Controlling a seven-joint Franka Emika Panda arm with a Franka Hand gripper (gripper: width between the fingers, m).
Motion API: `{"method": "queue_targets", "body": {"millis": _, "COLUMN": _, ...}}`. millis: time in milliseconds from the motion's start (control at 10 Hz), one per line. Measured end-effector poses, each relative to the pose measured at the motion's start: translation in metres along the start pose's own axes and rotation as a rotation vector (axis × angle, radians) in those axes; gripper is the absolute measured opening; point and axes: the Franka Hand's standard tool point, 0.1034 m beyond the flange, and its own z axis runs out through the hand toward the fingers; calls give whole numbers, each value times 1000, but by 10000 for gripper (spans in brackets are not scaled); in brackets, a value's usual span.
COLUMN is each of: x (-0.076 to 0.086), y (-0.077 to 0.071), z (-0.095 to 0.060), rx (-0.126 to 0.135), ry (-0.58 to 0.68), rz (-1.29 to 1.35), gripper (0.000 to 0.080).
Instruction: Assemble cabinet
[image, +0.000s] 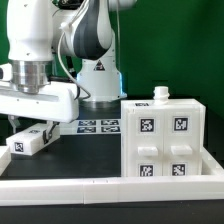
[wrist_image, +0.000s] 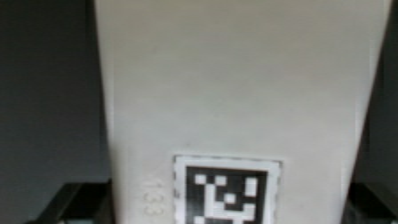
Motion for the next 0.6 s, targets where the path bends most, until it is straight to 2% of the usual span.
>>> {"method": "queue_targets", "body": {"millis": 100, "x": -1, "y": -9, "z": -6, "rx": 14, "ry": -15, "rz": -2, "gripper": 558}}
{"method": "queue_targets", "body": {"millis": 300, "x": 3, "y": -40, "z": -42, "rx": 65, "ry": -20, "rz": -15, "gripper": 560}}
{"method": "queue_targets", "body": {"millis": 500, "x": 6, "y": -64, "z": -66, "rx": 96, "ry": -22, "rz": 8, "gripper": 560}}
{"method": "queue_targets", "body": {"millis": 600, "x": 9, "y": -87, "z": -86, "rx": 111, "ry": -23, "rz": 40, "gripper": 560}}
